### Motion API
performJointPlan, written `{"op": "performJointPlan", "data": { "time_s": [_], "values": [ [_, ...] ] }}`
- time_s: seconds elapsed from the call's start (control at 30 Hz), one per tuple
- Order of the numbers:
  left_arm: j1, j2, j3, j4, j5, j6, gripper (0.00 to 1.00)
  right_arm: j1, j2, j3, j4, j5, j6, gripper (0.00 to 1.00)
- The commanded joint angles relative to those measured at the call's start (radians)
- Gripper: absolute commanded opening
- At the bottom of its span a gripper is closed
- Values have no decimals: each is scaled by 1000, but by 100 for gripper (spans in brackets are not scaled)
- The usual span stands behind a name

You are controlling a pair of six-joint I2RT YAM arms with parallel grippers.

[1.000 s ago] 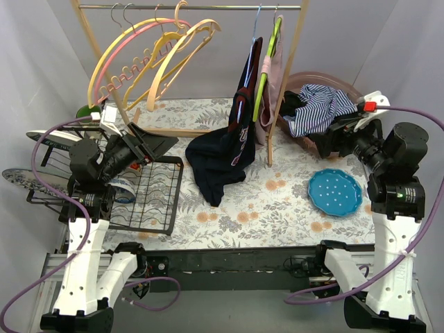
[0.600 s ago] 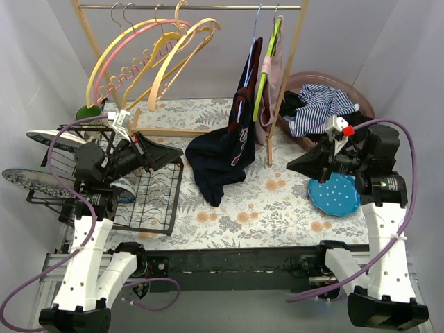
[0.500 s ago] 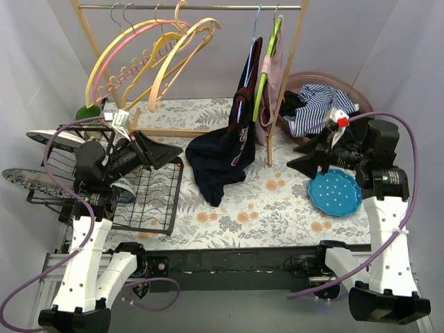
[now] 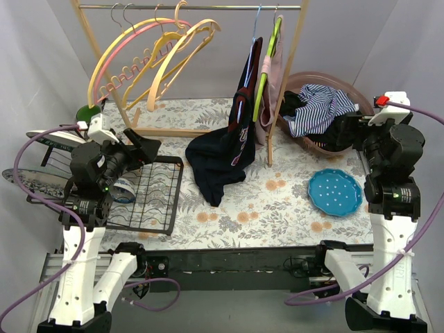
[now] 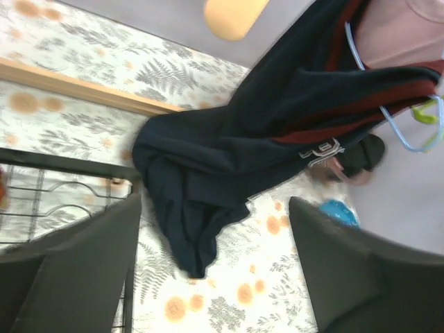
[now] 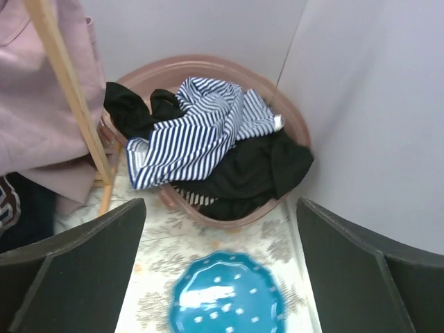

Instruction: Place the tank top on the hanger

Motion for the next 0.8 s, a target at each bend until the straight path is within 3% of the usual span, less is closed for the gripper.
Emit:
{"op": "performJointPlan", "data": {
  "time_s": [0.0, 0.1, 0.13, 0.2, 0.23, 0.27, 0.33, 0.4, 0.43, 0.5, 0.77],
  "values": [
    [-1, -11, 12, 43, 223, 45, 1, -1, -6, -16, 25, 55, 152, 99],
    [-1, -5, 9, 97, 297, -4, 0, -1, -23, -6, -2, -37, 167, 99],
    [-1, 0, 17, 98, 291, -21, 13, -1, -24, 11, -13, -52, 177, 99],
    [-1, 14, 52, 69, 238, -29, 91, -1, -24, 29, -50, -199, 187, 99],
    [0, 14, 60, 66, 234, -31, 98, -1, -24, 36, -61, -260, 192, 98],
    [0, 12, 66, 63, 233, -32, 98, -1, -17, 40, -79, -338, 235, 99],
    [0, 9, 58, 109, 330, -57, 98, -1, 0, 36, -87, -659, 311, 99],
    [-1, 9, 28, 220, 439, -138, 98, -18, 16, -24, 12, -950, 462, 98],
    [-1, 8, -12, 265, 526, -167, 98, -24, 19, -33, 37, -977, 494, 99],
    [-1, 6, -38, 342, 561, -231, 98, -25, 31, 15, 27, -929, 456, 98],
    [0, 3, -26, 319, 553, -216, 98, -24, 16, 114, -73, -698, 273, 98]
  ]
}}
